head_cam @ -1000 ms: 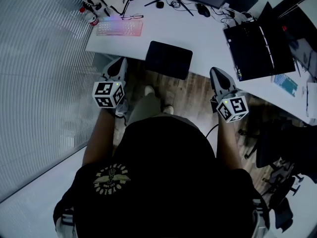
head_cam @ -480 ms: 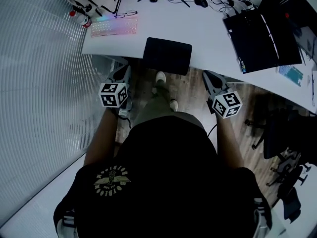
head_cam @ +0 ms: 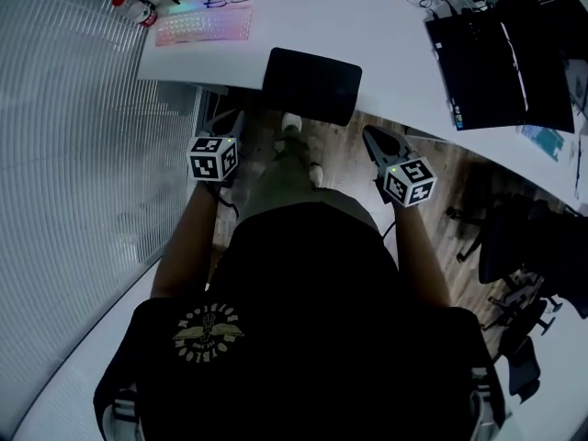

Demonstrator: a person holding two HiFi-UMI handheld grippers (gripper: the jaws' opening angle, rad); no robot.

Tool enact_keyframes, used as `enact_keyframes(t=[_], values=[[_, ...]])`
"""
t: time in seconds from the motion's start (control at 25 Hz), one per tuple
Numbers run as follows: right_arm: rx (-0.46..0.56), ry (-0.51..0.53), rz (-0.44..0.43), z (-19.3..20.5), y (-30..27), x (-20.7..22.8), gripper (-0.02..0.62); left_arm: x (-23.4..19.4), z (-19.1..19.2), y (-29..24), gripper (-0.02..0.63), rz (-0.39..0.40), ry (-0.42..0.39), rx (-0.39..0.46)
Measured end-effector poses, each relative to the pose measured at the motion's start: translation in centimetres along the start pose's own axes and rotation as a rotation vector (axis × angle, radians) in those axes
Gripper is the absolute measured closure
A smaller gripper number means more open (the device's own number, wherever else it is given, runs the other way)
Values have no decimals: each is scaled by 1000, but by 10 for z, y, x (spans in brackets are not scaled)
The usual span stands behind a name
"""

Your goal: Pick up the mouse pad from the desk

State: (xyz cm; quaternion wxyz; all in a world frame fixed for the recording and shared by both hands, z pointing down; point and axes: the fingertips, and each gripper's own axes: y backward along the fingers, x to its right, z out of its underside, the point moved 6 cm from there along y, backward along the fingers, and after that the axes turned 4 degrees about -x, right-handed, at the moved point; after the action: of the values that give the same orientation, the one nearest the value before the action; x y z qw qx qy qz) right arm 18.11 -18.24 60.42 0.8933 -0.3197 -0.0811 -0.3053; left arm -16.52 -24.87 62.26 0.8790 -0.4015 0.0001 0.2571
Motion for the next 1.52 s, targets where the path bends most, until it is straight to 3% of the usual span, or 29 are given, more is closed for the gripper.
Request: enact_keyframes(t=[0.2,0.4,0.56,0.72,1.04,1.24,1.44,1.52], values=[[-59,-24,13,15,-25,11,528,-10,8,-23,598,44,-16,-12],[-126,-49,-3,32,-51,17,464,-18,20,-49,594,104,4,-80],[-170,-81,-10,42,-68,22,413,-24,28,-71,497,155,33,-132],[-208,-117,-16,51,-82,28,377,-26,33,-88,448,202,45,-166],[-264,-201,-16,73,-106,44,368,-26,47,-124,374,277,116,-207],[-293,-235,-19,80,-126,53,364,-26,47,-147,309,361,97,-248],[-288,-260,-46,77,-137,51,368,-12,44,-167,306,479,82,-292],[-300,-247,-29,75,-136,47,430,-7,45,-167,344,461,63,-324]])
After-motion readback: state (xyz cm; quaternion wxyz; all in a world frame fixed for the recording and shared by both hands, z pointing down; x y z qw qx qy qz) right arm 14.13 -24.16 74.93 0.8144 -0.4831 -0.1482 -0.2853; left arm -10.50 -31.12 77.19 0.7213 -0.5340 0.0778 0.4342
